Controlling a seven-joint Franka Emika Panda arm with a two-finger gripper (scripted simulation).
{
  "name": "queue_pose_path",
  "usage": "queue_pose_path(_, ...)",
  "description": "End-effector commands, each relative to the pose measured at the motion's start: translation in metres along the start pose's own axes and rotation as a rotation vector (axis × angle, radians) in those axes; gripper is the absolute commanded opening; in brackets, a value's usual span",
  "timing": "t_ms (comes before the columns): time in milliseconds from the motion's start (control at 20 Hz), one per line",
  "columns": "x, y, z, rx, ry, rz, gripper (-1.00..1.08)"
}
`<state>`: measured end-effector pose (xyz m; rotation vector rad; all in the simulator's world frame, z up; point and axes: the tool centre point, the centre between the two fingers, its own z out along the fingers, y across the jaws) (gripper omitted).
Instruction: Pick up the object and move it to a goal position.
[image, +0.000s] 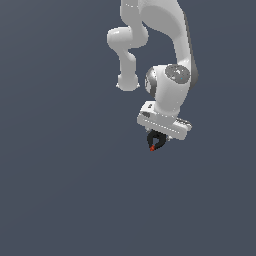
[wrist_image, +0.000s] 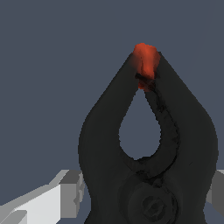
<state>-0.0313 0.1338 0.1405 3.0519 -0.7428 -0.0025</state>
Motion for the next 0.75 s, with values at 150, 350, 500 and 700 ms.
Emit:
queue_pose_path(150,-0.033,-0.028,-0.028,0.000,0.002,0.001,-1.00)
queue_pose_path(350,-0.047,-0.042,-0.040,0.000,0.002,0.001,-1.00)
queue_pose_path(500,-0.053,-0.047,-0.044,0.000,0.002,0.001,-1.00)
queue_pose_path(700,-0.053,-0.049,-0.045,0.001,0.002,0.002,-1.00)
